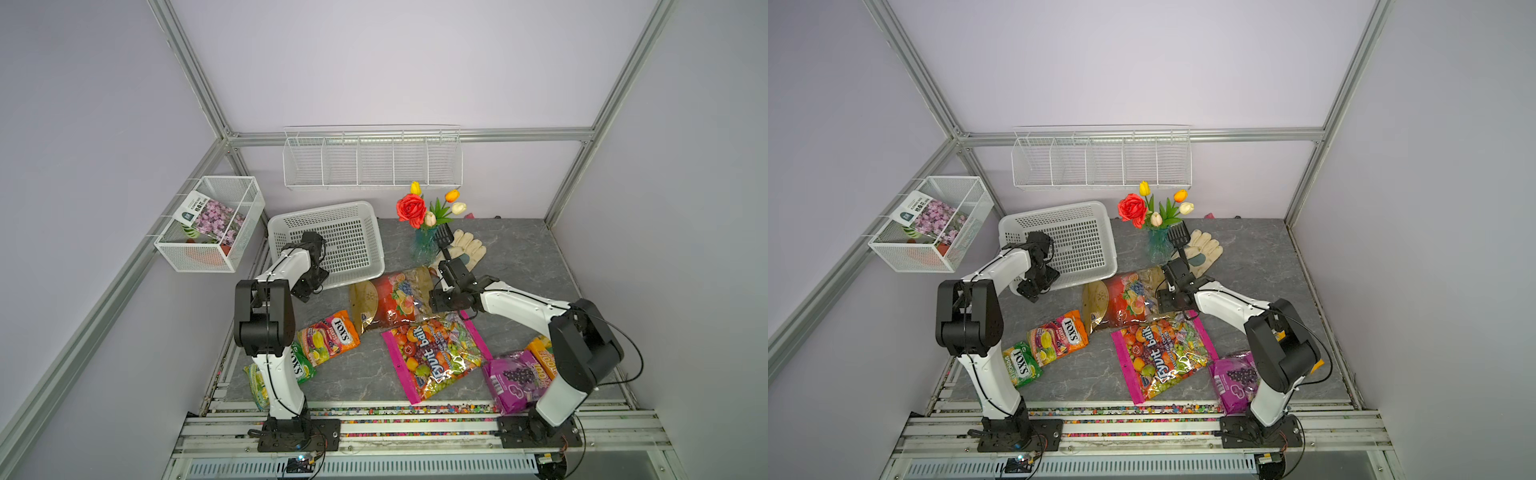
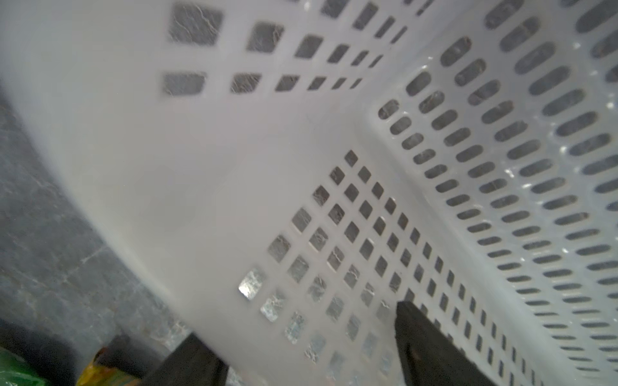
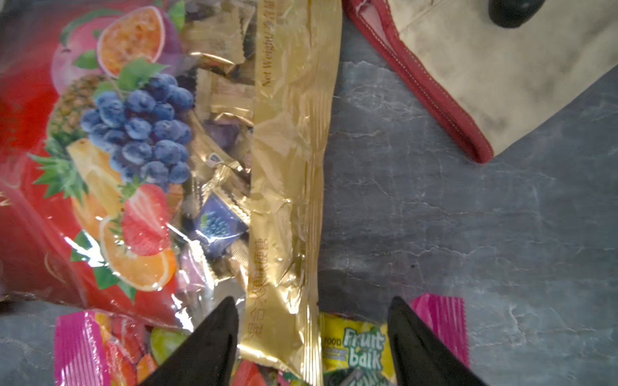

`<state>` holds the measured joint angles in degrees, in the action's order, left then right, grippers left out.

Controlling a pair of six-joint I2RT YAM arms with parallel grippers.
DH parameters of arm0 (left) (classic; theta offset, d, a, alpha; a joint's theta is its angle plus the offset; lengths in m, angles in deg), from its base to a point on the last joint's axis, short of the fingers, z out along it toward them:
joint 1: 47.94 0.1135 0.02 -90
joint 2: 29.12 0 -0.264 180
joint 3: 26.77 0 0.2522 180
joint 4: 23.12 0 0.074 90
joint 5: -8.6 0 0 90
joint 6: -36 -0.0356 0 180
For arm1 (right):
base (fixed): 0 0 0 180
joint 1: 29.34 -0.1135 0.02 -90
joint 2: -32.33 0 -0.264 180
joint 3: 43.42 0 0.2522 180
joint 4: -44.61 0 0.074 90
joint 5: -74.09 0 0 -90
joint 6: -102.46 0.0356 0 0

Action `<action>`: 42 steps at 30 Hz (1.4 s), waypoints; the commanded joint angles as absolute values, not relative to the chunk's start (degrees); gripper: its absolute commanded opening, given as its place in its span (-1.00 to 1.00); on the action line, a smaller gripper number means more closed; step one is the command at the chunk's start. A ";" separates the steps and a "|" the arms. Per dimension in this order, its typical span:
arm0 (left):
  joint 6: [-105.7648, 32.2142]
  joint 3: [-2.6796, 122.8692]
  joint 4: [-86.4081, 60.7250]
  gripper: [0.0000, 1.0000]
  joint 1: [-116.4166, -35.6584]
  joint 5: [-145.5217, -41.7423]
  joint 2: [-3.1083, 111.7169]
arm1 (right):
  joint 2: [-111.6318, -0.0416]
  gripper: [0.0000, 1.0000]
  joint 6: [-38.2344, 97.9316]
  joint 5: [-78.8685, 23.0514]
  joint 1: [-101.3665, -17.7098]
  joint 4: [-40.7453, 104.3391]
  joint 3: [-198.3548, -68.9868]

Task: Put the candies in the basket
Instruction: Adjust the basket at the center of the board, then pick up the candy at the center of the board.

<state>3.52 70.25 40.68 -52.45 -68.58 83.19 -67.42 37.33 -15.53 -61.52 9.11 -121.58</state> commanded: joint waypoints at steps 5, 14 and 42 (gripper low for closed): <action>0.73 68.60 43.12 0.61 -51.98 -68.32 82.43 | -73.45 0.26 38.07 -24.98 -57.90 14.03 -125.72; -0.68 67.51 43.26 0.66 -51.72 -68.13 81.22 | -79.53 -0.12 39.18 -31.48 -57.90 15.70 -128.74; -13.59 75.91 45.21 0.75 -51.25 -72.70 84.10 | -43.03 -1.00 47.20 -37.05 -67.88 19.18 -123.61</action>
<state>-8.78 73.71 42.30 -51.21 -70.83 81.90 -47.70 46.77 -38.35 -67.71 17.72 -121.23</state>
